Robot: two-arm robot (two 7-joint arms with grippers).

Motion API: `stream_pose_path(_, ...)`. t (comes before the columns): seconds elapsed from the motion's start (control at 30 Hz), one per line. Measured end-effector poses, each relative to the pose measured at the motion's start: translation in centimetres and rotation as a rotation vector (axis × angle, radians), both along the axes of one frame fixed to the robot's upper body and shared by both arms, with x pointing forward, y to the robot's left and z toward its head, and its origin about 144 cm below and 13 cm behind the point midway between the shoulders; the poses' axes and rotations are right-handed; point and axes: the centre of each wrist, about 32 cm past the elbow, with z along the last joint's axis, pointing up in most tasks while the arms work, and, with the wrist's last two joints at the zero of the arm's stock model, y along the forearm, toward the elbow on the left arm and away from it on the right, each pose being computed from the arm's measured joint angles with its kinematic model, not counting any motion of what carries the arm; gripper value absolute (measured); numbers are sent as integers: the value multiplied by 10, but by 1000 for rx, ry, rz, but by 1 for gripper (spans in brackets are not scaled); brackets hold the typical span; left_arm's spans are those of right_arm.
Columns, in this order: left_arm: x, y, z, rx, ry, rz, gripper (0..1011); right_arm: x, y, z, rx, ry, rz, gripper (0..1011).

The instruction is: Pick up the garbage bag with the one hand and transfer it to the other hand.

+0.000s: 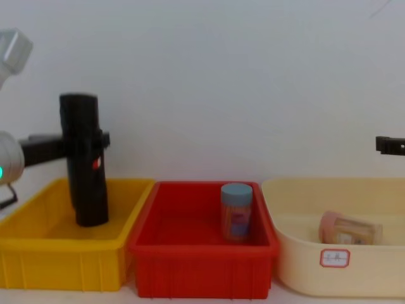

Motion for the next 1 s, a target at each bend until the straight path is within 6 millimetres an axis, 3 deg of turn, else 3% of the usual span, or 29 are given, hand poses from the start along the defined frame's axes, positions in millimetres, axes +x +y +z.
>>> stream_pose_path(0.43,23,-2,51,-69,-135,-139,487,0,0,0,1,0,0,1000)
stream_pose_path(1.0,71,-18,66,-129,-146,-371,487,-1,8,8,-14,-35,119,1000)
